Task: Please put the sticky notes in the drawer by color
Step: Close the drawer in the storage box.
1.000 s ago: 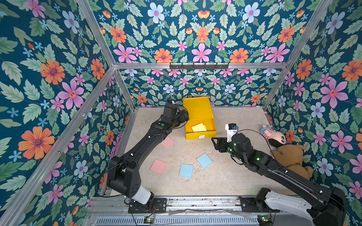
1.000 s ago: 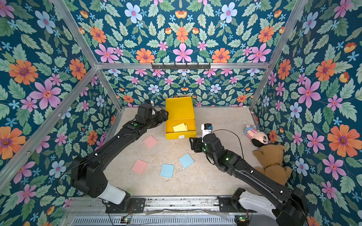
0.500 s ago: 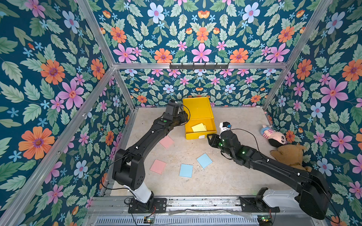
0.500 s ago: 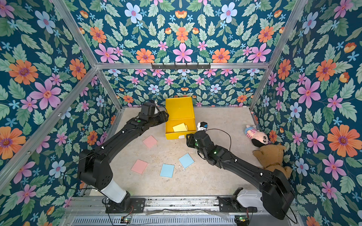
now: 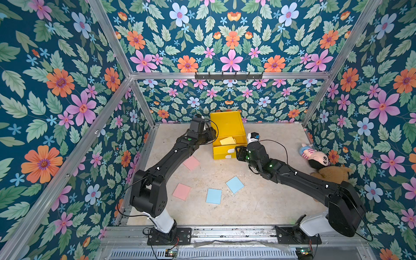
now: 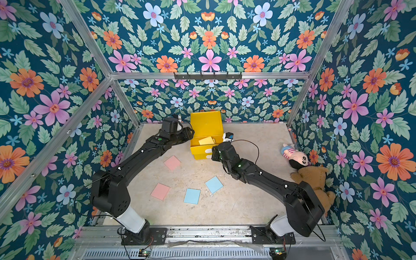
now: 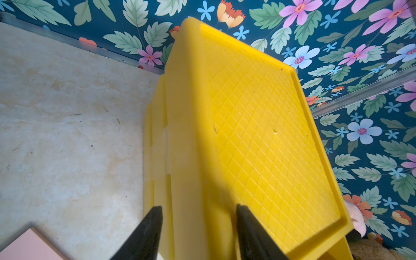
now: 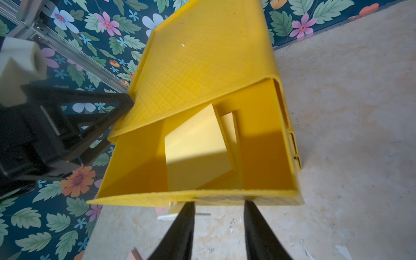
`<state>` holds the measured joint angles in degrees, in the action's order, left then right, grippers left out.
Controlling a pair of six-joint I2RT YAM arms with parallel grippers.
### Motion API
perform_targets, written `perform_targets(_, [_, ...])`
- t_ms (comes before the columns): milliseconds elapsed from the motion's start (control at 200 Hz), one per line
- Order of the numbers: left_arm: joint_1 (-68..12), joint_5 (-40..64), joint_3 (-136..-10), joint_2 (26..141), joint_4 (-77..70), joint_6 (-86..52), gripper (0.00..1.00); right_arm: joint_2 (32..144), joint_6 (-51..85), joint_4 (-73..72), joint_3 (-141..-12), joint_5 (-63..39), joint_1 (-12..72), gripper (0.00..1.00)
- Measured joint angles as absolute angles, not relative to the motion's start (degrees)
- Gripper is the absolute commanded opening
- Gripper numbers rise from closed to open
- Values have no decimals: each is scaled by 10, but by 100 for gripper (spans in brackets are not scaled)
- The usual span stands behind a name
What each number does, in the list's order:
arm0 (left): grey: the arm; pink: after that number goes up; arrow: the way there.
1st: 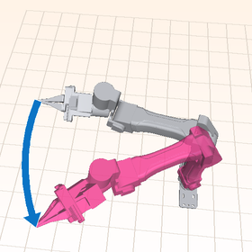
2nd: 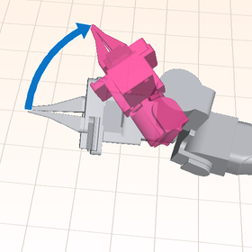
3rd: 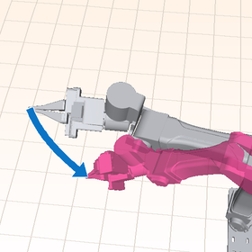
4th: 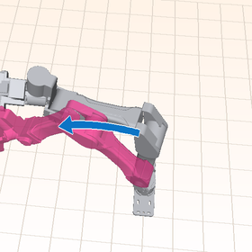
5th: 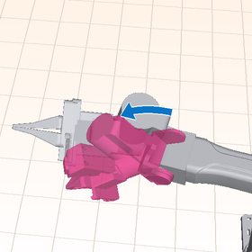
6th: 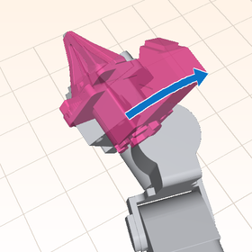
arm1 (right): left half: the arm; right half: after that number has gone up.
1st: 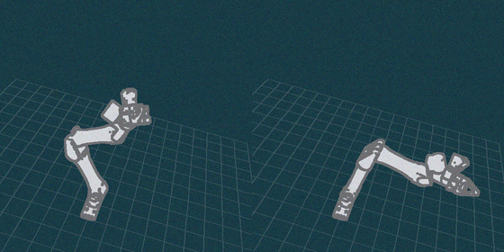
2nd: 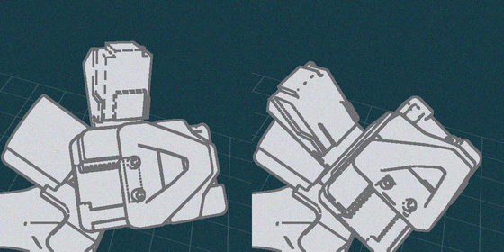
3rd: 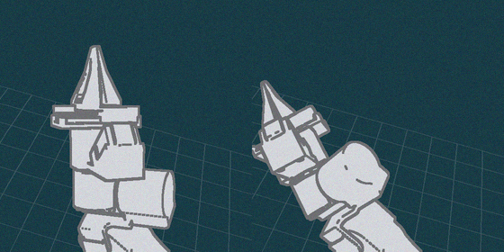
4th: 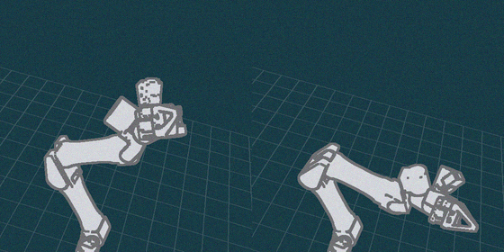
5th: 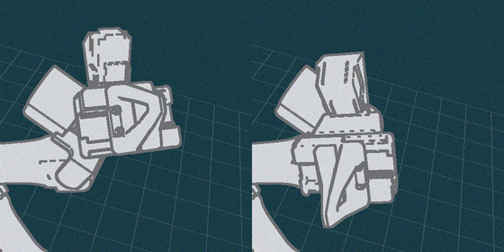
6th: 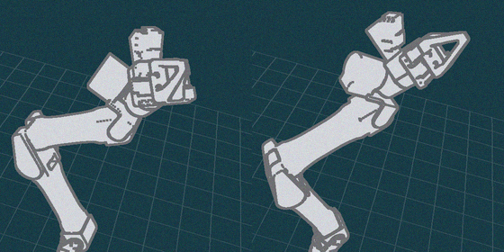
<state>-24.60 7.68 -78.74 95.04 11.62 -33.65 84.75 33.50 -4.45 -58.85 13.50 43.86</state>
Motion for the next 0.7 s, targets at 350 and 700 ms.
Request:
perform_targets(350, [-244,84,-788,950,117,-334,57,915,271,-93,-658,136,421,39])
perform_targets(700, [-244,88,-786,950,114,-332,57,971,212,-103,-707,136,415,48])
